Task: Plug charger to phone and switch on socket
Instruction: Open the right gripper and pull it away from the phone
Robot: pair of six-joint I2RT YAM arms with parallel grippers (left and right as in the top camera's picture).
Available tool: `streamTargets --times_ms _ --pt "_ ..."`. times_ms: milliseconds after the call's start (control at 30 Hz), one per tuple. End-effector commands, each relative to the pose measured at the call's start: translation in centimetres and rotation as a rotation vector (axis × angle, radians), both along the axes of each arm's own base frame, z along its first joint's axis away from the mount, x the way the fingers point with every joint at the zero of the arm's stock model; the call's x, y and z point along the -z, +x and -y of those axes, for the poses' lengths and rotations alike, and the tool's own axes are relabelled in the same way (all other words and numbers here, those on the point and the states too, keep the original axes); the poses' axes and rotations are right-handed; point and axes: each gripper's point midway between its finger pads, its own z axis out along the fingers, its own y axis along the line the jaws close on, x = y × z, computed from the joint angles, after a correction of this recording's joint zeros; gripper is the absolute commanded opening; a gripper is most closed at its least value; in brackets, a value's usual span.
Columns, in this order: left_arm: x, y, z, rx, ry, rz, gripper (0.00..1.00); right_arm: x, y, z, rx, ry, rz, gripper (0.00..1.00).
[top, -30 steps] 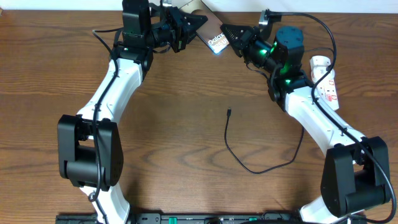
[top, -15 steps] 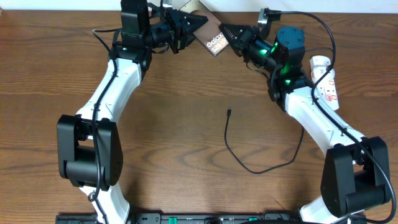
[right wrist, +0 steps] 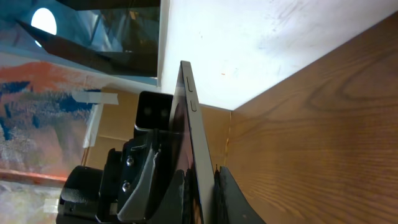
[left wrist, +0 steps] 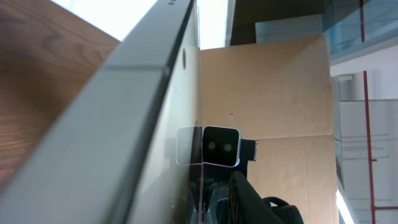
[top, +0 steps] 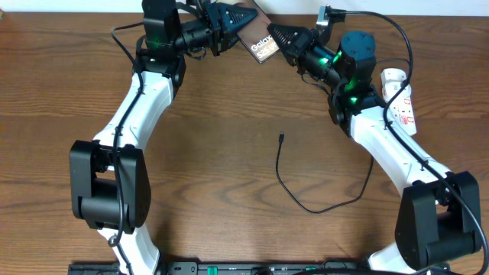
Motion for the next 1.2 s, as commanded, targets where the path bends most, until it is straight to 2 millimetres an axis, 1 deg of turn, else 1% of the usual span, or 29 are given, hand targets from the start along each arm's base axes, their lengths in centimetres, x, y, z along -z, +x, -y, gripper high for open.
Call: streamTargets --times_ms 0,100,300,467,567,633,733,867,1033,1167 --pt "-3.0 -2.1 1.7 0.087 -0.013 0.104 0.22 2.3 -2.4 -3.2 -0.146 -0.022 -0.057 0.01" --pt "-3.0 -2.2 1.8 0.09 -0.013 0.104 0.22 2.3 -2.7 -3.6 -0.158 -0.02 -0.059 0.01" --pt "-3.5 -2.2 1.8 0.086 -0.018 0.13 0.22 2.3 -4.0 -5.6 -0.203 -0.023 -0.06 0.01" --pt "-3.7 -2.2 1.8 0.086 -0.02 0.143 0.21 2.3 -4.5 -6.3 -0.219 -0.024 -0.06 0.01" --pt "-3.7 -2.3 1.9 0.09 -0.021 0.143 0.21 2.3 -4.5 -6.4 -0.22 -0.027 -0.055 0.01" --pt "-3.7 -2.6 2.3 0.106 -0.021 0.143 0.15 2.3 -4.5 -6.4 -0.218 -0.033 -0.047 0.01" --pt "-3.6 -3.3 2.7 0.142 -0.02 0.144 0.08 2.3 -4.5 -6.3 -0.217 -0.035 -0.044 0.01" --pt "-3.5 -4.1 2.8 0.189 -0.018 0.144 0.07 2.3 -4.3 -6.1 -0.212 -0.038 -0.039 0.01" --pt "-3.5 -3.9 2.8 0.18 -0.018 0.144 0.07 2.4 -4.1 -5.8 -0.205 -0.04 -0.038 0.01" --pt "-3.6 -3.7 2.7 0.166 -0.019 0.144 0.07 2.4 -4.0 -5.6 -0.205 -0.068 -0.001 0.01"
